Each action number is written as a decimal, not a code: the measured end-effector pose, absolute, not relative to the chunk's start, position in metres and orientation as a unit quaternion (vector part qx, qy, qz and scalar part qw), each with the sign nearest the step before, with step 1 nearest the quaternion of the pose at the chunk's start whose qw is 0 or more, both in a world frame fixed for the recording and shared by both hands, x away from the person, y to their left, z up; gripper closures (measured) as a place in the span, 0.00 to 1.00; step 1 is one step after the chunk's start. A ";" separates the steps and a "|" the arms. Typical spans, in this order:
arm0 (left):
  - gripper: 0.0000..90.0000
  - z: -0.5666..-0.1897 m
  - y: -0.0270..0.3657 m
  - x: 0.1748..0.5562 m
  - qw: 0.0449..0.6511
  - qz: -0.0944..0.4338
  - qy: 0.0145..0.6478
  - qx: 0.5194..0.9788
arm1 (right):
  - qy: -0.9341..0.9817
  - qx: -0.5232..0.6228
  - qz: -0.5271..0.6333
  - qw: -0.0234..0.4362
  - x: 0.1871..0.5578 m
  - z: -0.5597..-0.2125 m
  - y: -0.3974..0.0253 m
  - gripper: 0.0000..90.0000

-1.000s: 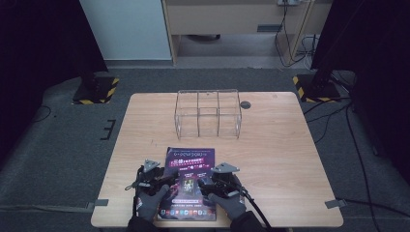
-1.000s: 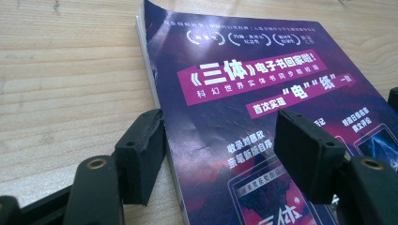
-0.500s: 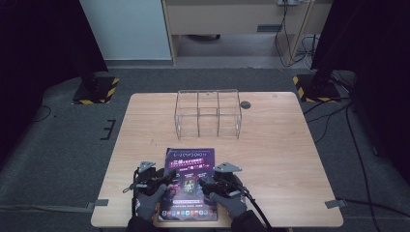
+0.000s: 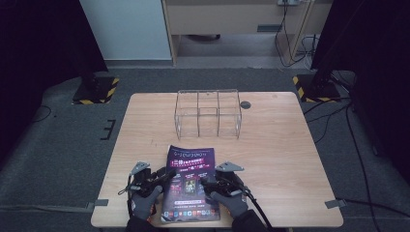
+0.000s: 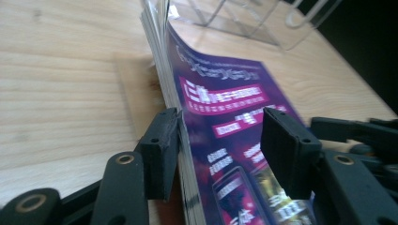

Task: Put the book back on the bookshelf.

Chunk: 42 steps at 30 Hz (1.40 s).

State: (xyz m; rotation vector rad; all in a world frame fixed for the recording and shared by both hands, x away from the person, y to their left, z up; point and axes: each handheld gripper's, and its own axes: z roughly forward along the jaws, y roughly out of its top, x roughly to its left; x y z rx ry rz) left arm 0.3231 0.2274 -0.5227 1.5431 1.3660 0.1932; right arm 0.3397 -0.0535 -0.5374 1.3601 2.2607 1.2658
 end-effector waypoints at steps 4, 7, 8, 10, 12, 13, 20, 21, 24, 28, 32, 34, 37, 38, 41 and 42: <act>0.51 -0.522 0.224 0.324 0.502 0.080 0.557 0.656 | 0.770 0.460 0.429 0.107 0.340 -0.537 -0.054 0.30; 0.51 -0.525 0.228 0.326 0.497 0.067 0.559 0.660 | 0.771 0.458 0.429 0.107 0.340 -0.537 -0.054 0.30; 0.51 -0.525 0.229 0.327 0.501 0.061 0.561 0.656 | 0.772 0.457 0.429 0.107 0.340 -0.537 -0.054 0.30; 0.51 -0.526 0.230 0.327 0.506 0.056 0.560 0.654 | 0.772 0.457 0.429 0.108 0.340 -0.537 -0.054 0.30; 0.51 -0.524 0.230 0.326 0.512 0.060 0.551 0.656 | 0.772 0.457 0.429 0.108 0.340 -0.537 -0.054 0.30; 0.50 -0.523 0.228 0.325 0.514 0.067 0.544 0.660 | 0.772 0.457 0.429 0.108 0.340 -0.537 -0.054 0.30; 0.46 -0.527 0.223 0.332 0.513 0.077 0.528 0.672 | 0.773 0.457 0.425 0.114 0.340 -0.537 -0.053 0.30; 0.46 -0.527 0.224 0.333 0.524 0.071 0.523 0.669 | 0.773 0.458 0.424 0.115 0.340 -0.537 -0.054 0.30; 0.47 -0.529 0.231 0.335 0.575 0.020 0.510 0.640 | 0.774 0.456 0.424 0.115 0.341 -0.537 -0.055 0.31; 0.47 -0.533 0.219 0.337 0.537 0.031 0.503 0.677 | 0.776 0.454 0.423 0.117 0.341 -0.537 -0.055 0.31; 0.52 -0.529 0.206 0.335 0.483 0.064 0.502 0.715 | 0.774 0.456 0.425 0.113 0.341 -0.537 -0.056 0.32; 0.52 -0.529 0.204 0.335 0.476 0.068 0.501 0.719 | 0.773 0.457 0.425 0.111 0.341 -0.537 -0.056 0.32; 0.62 -0.527 0.201 0.335 0.449 0.085 0.511 0.728 | 0.774 0.456 0.425 0.110 0.341 -0.537 -0.056 0.32; 0.64 -0.527 0.201 0.335 0.449 0.085 0.511 0.728 | 0.774 0.456 0.425 0.110 0.341 -0.537 -0.056 0.32; 0.74 -0.524 0.201 0.336 0.432 0.088 0.526 0.727 | 0.774 0.456 0.426 0.109 0.341 -0.537 -0.056 0.31; 0.75 -0.524 0.201 0.336 0.432 0.088 0.526 0.727 | 0.774 0.455 0.426 0.109 0.341 -0.537 -0.056 0.31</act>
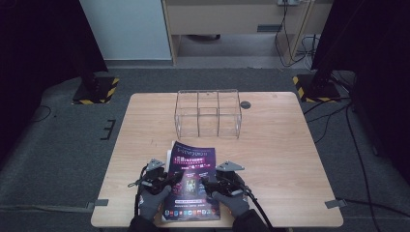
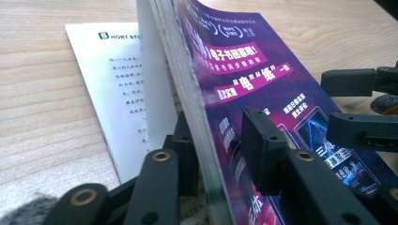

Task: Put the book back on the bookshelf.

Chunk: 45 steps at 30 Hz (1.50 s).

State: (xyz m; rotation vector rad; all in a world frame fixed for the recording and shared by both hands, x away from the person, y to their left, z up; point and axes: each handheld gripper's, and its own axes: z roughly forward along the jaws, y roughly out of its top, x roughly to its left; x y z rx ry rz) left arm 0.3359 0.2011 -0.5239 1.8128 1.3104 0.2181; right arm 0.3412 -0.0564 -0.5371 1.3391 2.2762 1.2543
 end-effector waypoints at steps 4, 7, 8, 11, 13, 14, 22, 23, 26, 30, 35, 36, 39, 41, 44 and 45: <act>0.79 -0.520 0.198 0.336 0.422 0.094 0.523 0.734 | 0.773 0.454 0.431 0.106 0.342 -0.537 -0.058 0.31; 0.80 -0.520 0.198 0.336 0.421 0.094 0.522 0.736 | 0.772 0.455 0.432 0.103 0.342 -0.537 -0.058 0.31; 0.76 -0.521 0.197 0.338 0.418 0.085 0.520 0.740 | 0.772 0.455 0.432 0.104 0.342 -0.537 -0.058 0.31; 0.58 -0.526 0.194 0.341 0.402 0.067 0.516 0.753 | 0.772 0.455 0.431 0.104 0.342 -0.537 -0.058 0.31; 0.63 -0.524 0.193 0.342 0.396 0.069 0.521 0.753 | 0.772 0.456 0.431 0.106 0.342 -0.537 -0.058 0.31; 0.66 -0.523 0.193 0.342 0.395 0.070 0.523 0.752 | 0.772 0.456 0.431 0.105 0.342 -0.537 -0.058 0.31; 0.85 -0.514 0.186 0.337 0.397 0.097 0.522 0.749 | 0.772 0.454 0.432 0.104 0.343 -0.537 -0.058 0.31; 0.86 -0.514 0.186 0.337 0.397 0.097 0.522 0.749 | 0.772 0.453 0.433 0.104 0.343 -0.537 -0.059 0.31; 0.88 -0.511 0.185 0.335 0.402 0.101 0.519 0.748 | 0.771 0.454 0.435 0.099 0.343 -0.537 -0.060 0.33; 0.90 -0.507 0.183 0.332 0.412 0.109 0.513 0.745 | 0.766 0.458 0.441 0.091 0.345 -0.538 -0.063 0.33; 0.92 -0.501 0.181 0.327 0.426 0.119 0.500 0.745 | 0.757 0.455 0.458 0.096 0.345 -0.532 -0.072 0.32; 0.92 -0.500 0.181 0.326 0.431 0.120 0.497 0.743 | 0.756 0.455 0.461 0.094 0.345 -0.531 -0.074 0.32; 0.92 -0.495 0.180 0.323 0.439 0.126 0.490 0.743 | 0.752 0.458 0.466 0.093 0.347 -0.526 -0.083 0.31; 0.92 -0.492 0.180 0.320 0.447 0.132 0.486 0.740 | 0.750 0.457 0.469 0.092 0.348 -0.524 -0.085 0.30; 0.92 -0.484 0.181 0.313 0.462 0.143 0.475 0.736 | 0.747 0.455 0.477 0.089 0.350 -0.522 -0.091 0.30; 0.92 -0.484 0.181 0.313 0.462 0.143 0.475 0.736 | 0.747 0.455 0.477 0.089 0.350 -0.522 -0.091 0.30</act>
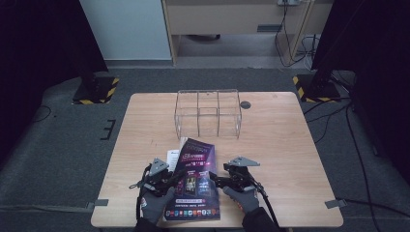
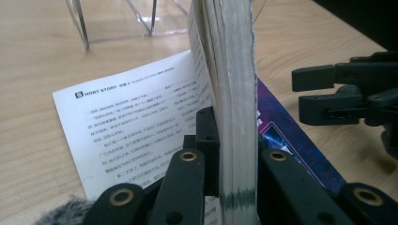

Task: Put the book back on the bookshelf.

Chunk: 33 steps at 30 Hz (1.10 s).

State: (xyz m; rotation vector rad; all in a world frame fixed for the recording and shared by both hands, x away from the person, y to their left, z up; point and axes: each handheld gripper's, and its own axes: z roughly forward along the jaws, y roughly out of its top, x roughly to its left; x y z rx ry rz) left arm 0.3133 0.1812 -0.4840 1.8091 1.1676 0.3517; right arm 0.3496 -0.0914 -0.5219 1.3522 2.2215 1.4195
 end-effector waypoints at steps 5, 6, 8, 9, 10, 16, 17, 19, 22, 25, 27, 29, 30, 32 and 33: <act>0.92 -0.474 0.183 0.305 0.477 0.156 0.462 0.731 | 0.742 0.446 0.493 0.086 0.351 -0.519 -0.096 0.29; 0.92 -0.472 0.183 0.304 0.481 0.158 0.459 0.730 | 0.741 0.443 0.497 0.086 0.351 -0.519 -0.096 0.29; 0.92 -0.470 0.185 0.301 0.483 0.164 0.456 0.729 | 0.740 0.434 0.507 0.082 0.351 -0.517 -0.096 0.29; 0.92 -0.469 0.185 0.300 0.486 0.168 0.454 0.728 | 0.737 0.429 0.516 0.078 0.351 -0.516 -0.096 0.29; 0.92 -0.468 0.185 0.299 0.488 0.170 0.452 0.727 | 0.737 0.429 0.516 0.078 0.351 -0.516 -0.096 0.29; 0.92 -0.458 0.185 0.293 0.509 0.180 0.438 0.719 | 0.733 0.424 0.527 0.067 0.356 -0.512 -0.098 0.29; 0.92 -0.458 0.185 0.293 0.509 0.180 0.438 0.719 | 0.733 0.424 0.527 0.067 0.356 -0.512 -0.098 0.29; 0.92 -0.455 0.185 0.292 0.513 0.183 0.435 0.717 | 0.732 0.423 0.531 0.064 0.357 -0.512 -0.099 0.29; 0.92 -0.452 0.185 0.291 0.517 0.185 0.431 0.716 | 0.731 0.416 0.537 0.062 0.358 -0.511 -0.099 0.29; 0.92 -0.449 0.185 0.290 0.521 0.188 0.426 0.715 | 0.731 0.408 0.544 0.056 0.358 -0.508 -0.097 0.28; 0.92 -0.447 0.184 0.288 0.523 0.191 0.422 0.715 | 0.736 0.398 0.545 0.055 0.360 -0.506 -0.094 0.28; 0.92 -0.445 0.183 0.286 0.526 0.194 0.419 0.715 | 0.737 0.396 0.546 0.054 0.360 -0.505 -0.093 0.28; 0.92 -0.444 0.183 0.285 0.528 0.196 0.415 0.715 | 0.736 0.393 0.548 0.053 0.361 -0.505 -0.091 0.28; 0.92 -0.443 0.183 0.284 0.529 0.197 0.413 0.715 | 0.734 0.391 0.553 0.049 0.362 -0.505 -0.089 0.28; 0.92 -0.442 0.182 0.284 0.530 0.198 0.411 0.715 | 0.734 0.391 0.553 0.049 0.362 -0.505 -0.089 0.28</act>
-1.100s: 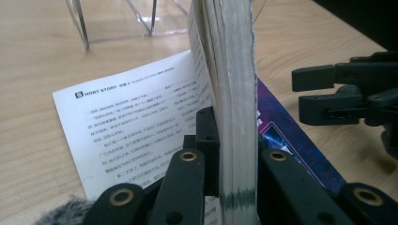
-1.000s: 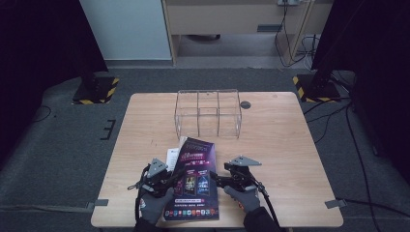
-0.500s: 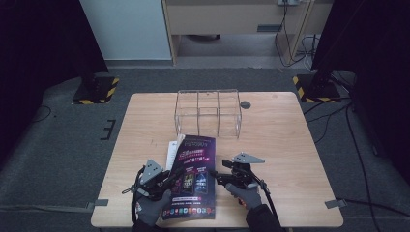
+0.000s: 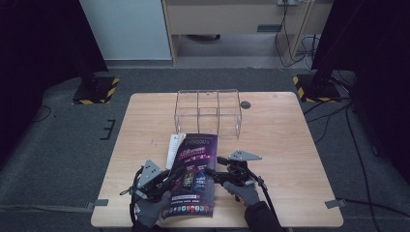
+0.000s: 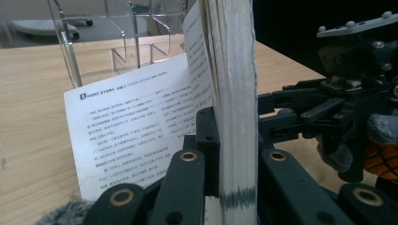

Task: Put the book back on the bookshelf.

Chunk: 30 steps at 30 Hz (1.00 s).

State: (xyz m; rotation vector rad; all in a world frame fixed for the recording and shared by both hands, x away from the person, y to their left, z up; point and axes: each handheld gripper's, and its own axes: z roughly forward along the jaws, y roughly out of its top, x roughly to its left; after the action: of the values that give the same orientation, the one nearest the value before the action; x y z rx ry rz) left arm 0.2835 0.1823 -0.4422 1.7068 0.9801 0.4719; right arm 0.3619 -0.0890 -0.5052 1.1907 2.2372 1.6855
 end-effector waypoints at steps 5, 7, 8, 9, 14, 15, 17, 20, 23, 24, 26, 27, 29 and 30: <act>0.92 -0.439 0.180 0.280 0.534 0.205 0.402 0.715 | 0.727 0.386 0.568 0.034 0.367 -0.508 -0.086 0.27; 0.92 -0.438 0.180 0.279 0.536 0.208 0.400 0.714 | 0.721 0.385 0.575 0.026 0.369 -0.508 -0.086 0.27; 0.92 -0.437 0.181 0.279 0.537 0.208 0.399 0.713 | 0.720 0.385 0.577 0.024 0.370 -0.508 -0.086 0.27; 0.92 -0.437 0.181 0.278 0.539 0.209 0.398 0.713 | 0.716 0.378 0.586 0.020 0.371 -0.507 -0.085 0.27; 0.92 -0.436 0.181 0.278 0.544 0.206 0.393 0.712 | 0.713 0.364 0.599 0.011 0.373 -0.506 -0.084 0.27; 0.92 -0.436 0.180 0.278 0.545 0.205 0.392 0.712 | 0.712 0.362 0.601 0.007 0.373 -0.506 -0.083 0.27; 0.92 -0.436 0.180 0.278 0.546 0.204 0.391 0.712 | 0.714 0.355 0.604 0.001 0.374 -0.506 -0.082 0.27; 0.92 -0.437 0.180 0.278 0.548 0.202 0.390 0.712 | 0.719 0.341 0.606 -0.013 0.374 -0.508 -0.078 0.27; 0.92 -0.438 0.181 0.279 0.551 0.197 0.392 0.710 | 0.719 0.343 0.603 -0.020 0.374 -0.508 -0.077 0.29; 0.92 -0.438 0.182 0.280 0.552 0.194 0.393 0.710 | 0.719 0.345 0.603 -0.023 0.374 -0.508 -0.078 0.31; 0.92 -0.439 0.182 0.280 0.555 0.190 0.394 0.708 | 0.718 0.346 0.603 -0.026 0.373 -0.508 -0.078 0.34; 0.92 -0.440 0.183 0.281 0.557 0.187 0.394 0.707 | 0.713 0.345 0.609 -0.039 0.372 -0.507 -0.081 0.38; 0.92 -0.441 0.184 0.282 0.561 0.181 0.394 0.705 | 0.711 0.341 0.613 -0.043 0.371 -0.507 -0.081 0.38; 0.92 -0.441 0.184 0.282 0.561 0.181 0.395 0.704 | 0.711 0.341 0.613 -0.043 0.371 -0.507 -0.081 0.38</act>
State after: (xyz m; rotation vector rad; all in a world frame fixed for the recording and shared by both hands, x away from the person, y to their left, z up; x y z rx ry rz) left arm 0.2821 0.1836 -0.4412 1.6595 0.9303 0.4254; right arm 0.3709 -0.0808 -0.5071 1.1003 2.2979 1.9801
